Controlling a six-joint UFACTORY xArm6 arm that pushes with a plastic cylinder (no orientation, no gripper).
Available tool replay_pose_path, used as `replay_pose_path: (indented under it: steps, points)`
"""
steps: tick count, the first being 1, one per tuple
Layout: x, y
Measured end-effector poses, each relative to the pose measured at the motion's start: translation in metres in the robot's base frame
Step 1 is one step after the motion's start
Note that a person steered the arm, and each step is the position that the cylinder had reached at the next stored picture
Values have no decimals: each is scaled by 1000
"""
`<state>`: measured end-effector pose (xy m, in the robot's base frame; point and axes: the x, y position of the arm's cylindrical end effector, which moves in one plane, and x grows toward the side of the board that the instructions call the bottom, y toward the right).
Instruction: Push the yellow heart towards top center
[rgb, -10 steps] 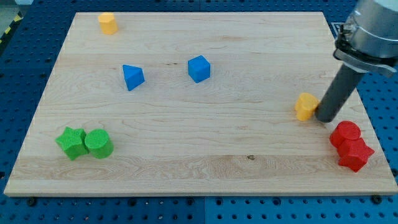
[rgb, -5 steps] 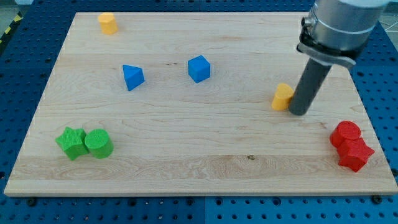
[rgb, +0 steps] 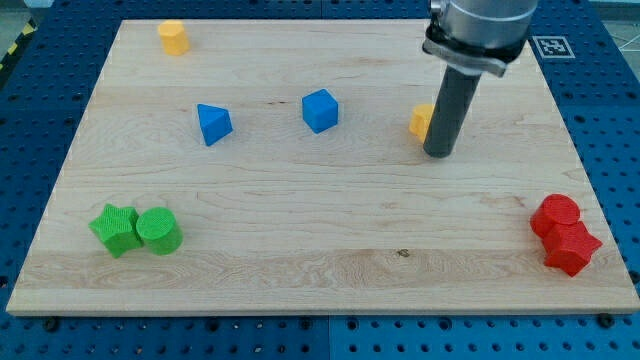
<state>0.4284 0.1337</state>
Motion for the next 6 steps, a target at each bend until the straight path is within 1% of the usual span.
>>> replay_pose_path:
  steps: [2, 3, 4, 5, 6]
  points:
    - [-84, 6]
    - [-87, 6]
    - [-81, 8]
    - [-83, -19]
    - [-97, -70]
